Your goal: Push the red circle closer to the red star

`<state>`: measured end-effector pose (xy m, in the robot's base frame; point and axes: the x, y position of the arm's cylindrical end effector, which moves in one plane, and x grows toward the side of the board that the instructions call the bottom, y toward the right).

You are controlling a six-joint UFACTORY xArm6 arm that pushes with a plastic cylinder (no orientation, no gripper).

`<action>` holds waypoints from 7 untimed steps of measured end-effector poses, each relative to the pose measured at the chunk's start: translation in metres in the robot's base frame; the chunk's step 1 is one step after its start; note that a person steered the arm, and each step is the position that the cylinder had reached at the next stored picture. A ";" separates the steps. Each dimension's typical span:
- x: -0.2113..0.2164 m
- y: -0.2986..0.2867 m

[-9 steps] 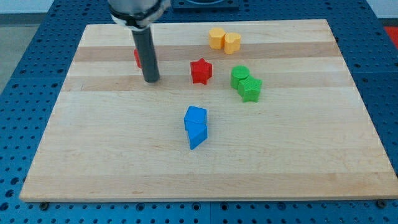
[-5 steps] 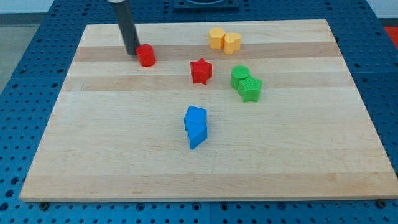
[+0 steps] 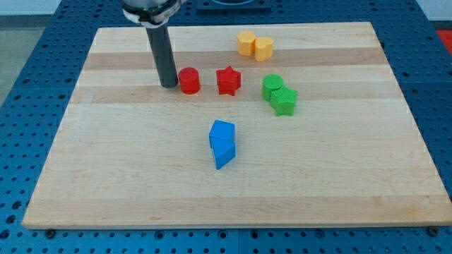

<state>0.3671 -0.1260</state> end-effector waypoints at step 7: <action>0.003 0.027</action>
